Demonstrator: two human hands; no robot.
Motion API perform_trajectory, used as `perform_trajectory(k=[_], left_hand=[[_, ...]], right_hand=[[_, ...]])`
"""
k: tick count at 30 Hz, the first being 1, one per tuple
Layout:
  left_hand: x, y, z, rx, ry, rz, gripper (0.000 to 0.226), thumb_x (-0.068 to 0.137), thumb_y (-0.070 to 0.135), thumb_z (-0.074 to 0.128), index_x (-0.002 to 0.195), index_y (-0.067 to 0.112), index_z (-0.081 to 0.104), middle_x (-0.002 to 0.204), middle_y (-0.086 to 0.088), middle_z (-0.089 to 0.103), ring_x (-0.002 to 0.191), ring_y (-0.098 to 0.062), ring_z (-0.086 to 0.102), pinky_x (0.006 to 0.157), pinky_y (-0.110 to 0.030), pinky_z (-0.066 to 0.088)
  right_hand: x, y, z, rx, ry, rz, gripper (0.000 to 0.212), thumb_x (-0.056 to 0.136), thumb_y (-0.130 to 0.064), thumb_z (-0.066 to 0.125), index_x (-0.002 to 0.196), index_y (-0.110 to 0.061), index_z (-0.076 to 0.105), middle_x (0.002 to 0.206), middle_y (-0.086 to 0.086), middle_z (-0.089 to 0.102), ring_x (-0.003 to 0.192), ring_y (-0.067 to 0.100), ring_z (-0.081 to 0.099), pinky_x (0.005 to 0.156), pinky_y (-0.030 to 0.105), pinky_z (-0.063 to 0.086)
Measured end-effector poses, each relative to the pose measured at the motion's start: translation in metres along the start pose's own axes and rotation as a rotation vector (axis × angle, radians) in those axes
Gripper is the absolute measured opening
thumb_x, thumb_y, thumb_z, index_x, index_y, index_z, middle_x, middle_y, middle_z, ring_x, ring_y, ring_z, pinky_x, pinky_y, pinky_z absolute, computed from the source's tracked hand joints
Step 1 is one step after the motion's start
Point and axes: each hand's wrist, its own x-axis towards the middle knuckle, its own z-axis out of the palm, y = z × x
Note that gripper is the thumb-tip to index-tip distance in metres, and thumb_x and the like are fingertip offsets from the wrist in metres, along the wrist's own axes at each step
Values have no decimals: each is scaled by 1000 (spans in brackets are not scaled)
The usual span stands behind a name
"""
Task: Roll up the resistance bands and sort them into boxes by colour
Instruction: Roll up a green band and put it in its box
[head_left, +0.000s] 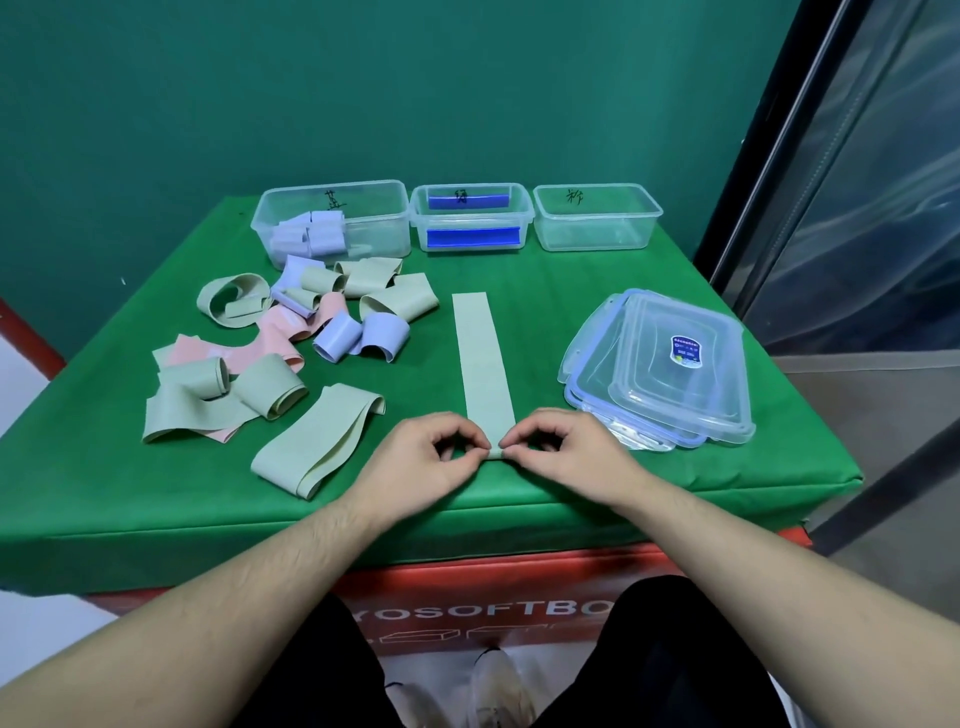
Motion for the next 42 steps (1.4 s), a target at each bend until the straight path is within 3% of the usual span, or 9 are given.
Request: perform_trajectory(k=[4,9,13,17,20,23,30,39,42], left_hand=[[-1,0,1,39,13,56,16,82,11,74,83,27,72,77,14,63,60,-14,51,61,-28,44],[-2,-4,1,98,49,112,7,87,19,72,91,24,73,90,14,60,70,-16,57,70,-31,48],[-4,-6,3,244,42,165,9,91,30,68,98,26,73,94,19,53,75,-4,56,70,-24,45],[-5,-8,7,318,57,161,18,86,38,73,99,25,75,94,22,49,61,4,47,63,-17,37],[-5,-9,7,313,55,150,17,85,37,74,98,25,75,94,22,49,62,5,47,62,-16,36],[-6,-8,6,305,64,158,16,86,35,74,97,24,75,93,22,51,61,5,47,62,-15,36],[-7,-9,6,293,55,168,17,89,35,71,97,21,75,94,14,61,68,11,49,67,0,31],[-6,-6,4,227,52,186,10,89,31,70,95,23,73,88,17,60,77,5,53,71,-9,39],[-5,-7,4,219,48,173,11,89,33,70,95,24,73,88,16,61,76,-5,57,69,-19,45]], right_hand=[[2,-1,0,-26,27,-22,16,83,-18,78,82,-33,72,84,-5,68,78,22,60,72,31,46],[3,4,3,-84,65,-39,11,85,-19,76,85,-29,73,84,-6,62,76,17,57,70,29,45],[2,9,6,-204,94,-102,4,87,-21,73,88,-24,74,84,-11,58,75,5,56,68,19,42],[1,13,9,-247,116,-117,5,89,-28,71,90,-25,74,86,-13,57,75,7,56,68,29,46],[-3,14,11,-302,126,-161,21,89,-43,62,93,-26,74,89,-18,53,73,8,56,66,34,48],[-6,15,13,-419,119,-272,33,91,-47,57,103,-22,75,94,-15,49,85,6,53,74,24,45],[-8,17,13,-488,115,-338,31,96,-41,57,113,-22,74,99,-11,52,94,8,52,83,24,44],[-5,14,9,-251,93,-247,12,92,-32,68,101,-25,72,96,-14,62,92,8,62,82,31,50],[-4,15,9,-212,99,-232,10,89,-29,70,95,-23,74,92,-13,63,89,8,63,80,25,49]])
